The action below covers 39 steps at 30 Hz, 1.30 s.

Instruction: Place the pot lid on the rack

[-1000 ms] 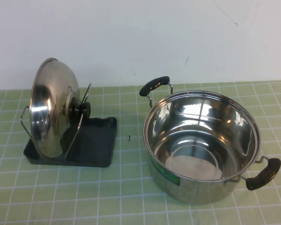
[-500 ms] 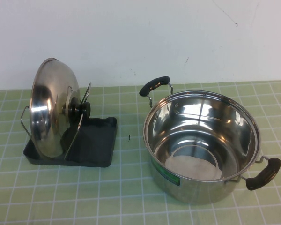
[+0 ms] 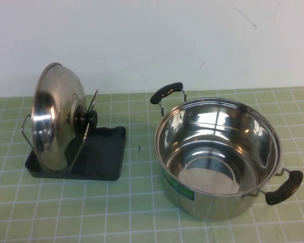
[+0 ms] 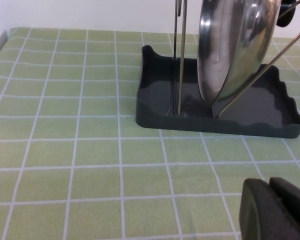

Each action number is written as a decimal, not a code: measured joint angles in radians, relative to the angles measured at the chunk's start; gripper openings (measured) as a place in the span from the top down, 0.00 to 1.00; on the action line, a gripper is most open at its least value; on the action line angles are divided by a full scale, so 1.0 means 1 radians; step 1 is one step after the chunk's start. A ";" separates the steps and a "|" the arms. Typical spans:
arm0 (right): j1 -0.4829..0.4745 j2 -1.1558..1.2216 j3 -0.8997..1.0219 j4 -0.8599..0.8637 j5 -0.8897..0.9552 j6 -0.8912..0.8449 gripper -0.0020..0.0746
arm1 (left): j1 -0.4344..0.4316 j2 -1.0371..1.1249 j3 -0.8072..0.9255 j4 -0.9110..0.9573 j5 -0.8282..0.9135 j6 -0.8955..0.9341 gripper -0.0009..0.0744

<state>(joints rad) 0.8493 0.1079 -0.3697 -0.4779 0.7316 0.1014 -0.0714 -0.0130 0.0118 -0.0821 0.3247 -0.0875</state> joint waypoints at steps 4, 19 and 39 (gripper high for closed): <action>-0.081 0.000 0.017 0.045 -0.068 -0.114 0.98 | 0.000 0.000 0.000 0.000 0.000 0.000 0.99; -0.751 -0.121 0.220 0.341 -0.262 -0.338 0.98 | 0.000 0.000 0.000 0.000 0.000 0.003 0.99; -0.843 -0.121 0.388 0.413 -0.371 -0.427 0.98 | 0.000 0.000 0.000 0.000 0.000 0.008 0.99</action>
<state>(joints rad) 0.0062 -0.0134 0.0188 -0.0651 0.3605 -0.3251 -0.0714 -0.0130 0.0118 -0.0821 0.3247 -0.0798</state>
